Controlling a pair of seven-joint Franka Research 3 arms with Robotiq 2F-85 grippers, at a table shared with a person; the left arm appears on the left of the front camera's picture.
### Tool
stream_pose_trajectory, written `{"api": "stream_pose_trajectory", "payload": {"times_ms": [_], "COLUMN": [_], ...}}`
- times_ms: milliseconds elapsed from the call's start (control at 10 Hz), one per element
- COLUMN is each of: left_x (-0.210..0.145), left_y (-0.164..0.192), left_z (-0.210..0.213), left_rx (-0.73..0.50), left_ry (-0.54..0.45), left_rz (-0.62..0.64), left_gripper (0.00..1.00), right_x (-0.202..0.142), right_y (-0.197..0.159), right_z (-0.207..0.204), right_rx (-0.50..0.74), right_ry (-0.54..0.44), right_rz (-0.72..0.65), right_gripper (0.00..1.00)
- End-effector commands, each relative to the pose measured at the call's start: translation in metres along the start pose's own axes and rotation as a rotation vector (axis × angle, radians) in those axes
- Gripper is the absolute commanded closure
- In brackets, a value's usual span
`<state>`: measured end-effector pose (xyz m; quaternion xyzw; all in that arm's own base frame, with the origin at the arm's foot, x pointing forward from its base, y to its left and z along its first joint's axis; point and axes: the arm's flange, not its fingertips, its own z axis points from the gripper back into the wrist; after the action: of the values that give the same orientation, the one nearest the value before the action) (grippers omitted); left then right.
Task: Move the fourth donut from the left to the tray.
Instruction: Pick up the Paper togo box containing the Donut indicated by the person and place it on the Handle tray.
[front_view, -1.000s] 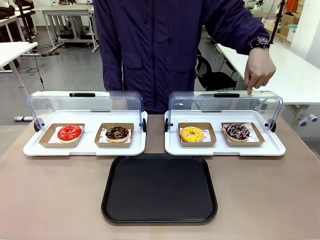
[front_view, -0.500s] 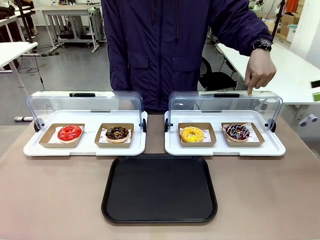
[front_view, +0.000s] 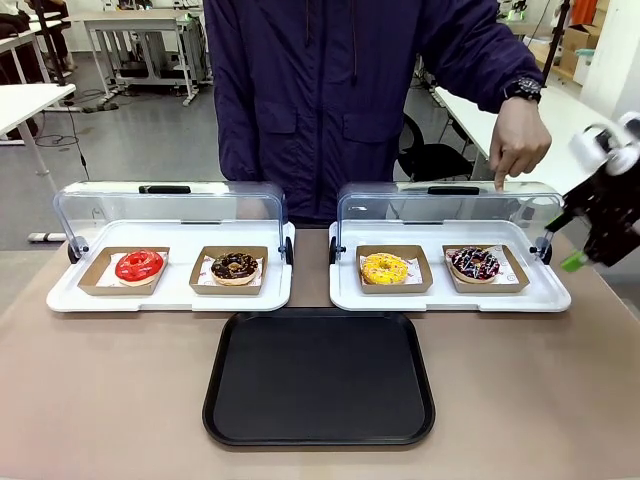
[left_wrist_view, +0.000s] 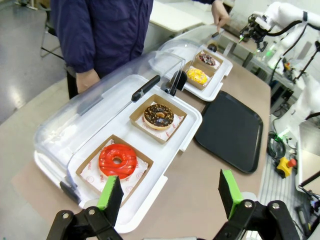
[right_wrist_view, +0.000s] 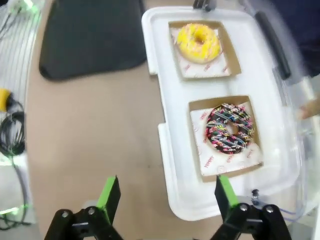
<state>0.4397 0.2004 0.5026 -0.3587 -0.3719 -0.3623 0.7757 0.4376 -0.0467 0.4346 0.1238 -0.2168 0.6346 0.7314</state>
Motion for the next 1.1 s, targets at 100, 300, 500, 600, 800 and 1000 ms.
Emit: {"api": "stream_pose_trajectory", "payload": {"times_ms": [100, 300, 500, 600, 800, 1000], "left_x": [0.0, 0.0, 0.0, 0.0, 0.0, 0.0], "left_y": [-0.001, -0.001, -0.001, -0.001, -0.001, -0.001], "left_z": [0.001, 0.001, 0.001, 0.001, 0.001, 0.001], "left_rx": [-0.006, -0.006, -0.006, -0.006, -0.006, -0.006], "left_ry": [-0.01, -0.01, -0.01, -0.01, -0.01, -0.01], "left_rz": [-0.004, -0.004, -0.004, -0.004, -0.004, -0.004], "left_gripper": [0.0, 0.0, 0.0, 0.0, 0.0, 0.0], "right_x": [-0.002, -0.006, 0.001, 0.001, 0.001, -0.002], "right_y": [0.011, 0.011, 0.013, 0.013, 0.013, -0.001], "right_z": [-0.044, -0.048, -0.047, -0.047, -0.047, -0.066], "right_rx": [-0.064, -0.083, -0.046, -0.046, -0.046, -0.096], "right_ry": [0.125, 0.048, 0.113, 0.113, 0.113, 0.139], "right_rz": [0.092, 0.104, 0.077, 0.077, 0.077, 0.061], "right_gripper": [0.0, 0.0, 0.0, 0.0, 0.0, 0.0]}}
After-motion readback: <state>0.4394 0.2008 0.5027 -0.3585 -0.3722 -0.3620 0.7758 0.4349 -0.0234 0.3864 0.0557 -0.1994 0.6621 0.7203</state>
